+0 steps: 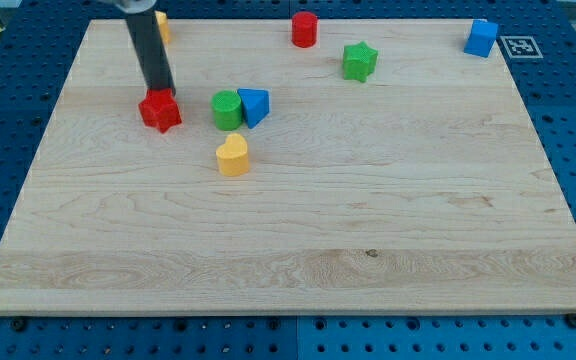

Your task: Separate the blue triangle from the green circle

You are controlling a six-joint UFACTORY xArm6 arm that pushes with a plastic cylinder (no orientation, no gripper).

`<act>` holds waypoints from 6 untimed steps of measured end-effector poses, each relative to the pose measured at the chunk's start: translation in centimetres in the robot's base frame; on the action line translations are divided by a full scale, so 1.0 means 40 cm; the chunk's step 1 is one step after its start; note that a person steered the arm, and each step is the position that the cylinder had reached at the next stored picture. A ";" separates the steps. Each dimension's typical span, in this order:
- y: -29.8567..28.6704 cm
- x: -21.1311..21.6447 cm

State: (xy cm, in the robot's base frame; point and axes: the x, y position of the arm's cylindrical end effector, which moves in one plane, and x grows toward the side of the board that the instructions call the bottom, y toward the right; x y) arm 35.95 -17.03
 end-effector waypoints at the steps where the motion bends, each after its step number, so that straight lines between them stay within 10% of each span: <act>1: -0.018 0.011; 6: 0.157 -0.032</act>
